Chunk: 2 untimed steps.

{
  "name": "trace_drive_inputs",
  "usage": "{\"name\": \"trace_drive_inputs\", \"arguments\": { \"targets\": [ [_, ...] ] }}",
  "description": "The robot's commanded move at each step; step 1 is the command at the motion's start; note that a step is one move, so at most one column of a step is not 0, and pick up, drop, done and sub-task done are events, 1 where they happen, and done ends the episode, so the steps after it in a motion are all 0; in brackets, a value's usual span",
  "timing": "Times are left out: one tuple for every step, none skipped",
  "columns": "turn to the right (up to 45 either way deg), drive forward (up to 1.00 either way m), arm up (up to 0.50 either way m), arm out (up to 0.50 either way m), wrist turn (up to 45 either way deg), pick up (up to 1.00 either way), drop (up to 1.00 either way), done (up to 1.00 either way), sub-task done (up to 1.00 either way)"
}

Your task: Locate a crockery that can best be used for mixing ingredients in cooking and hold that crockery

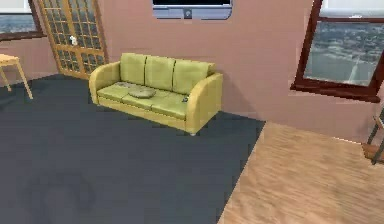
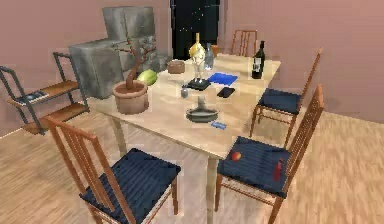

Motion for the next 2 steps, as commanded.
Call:
{"name": "trace_drive_inputs", "arguments": {
  "targets": [
    [0.0,0.35,0.00,0.00,0.0,0.00,0.00,0.00,0.00],
    [24.0,0.00,0.00,0.00,0.0,0.00,0.00,0.00,0.00]
  ]
}}
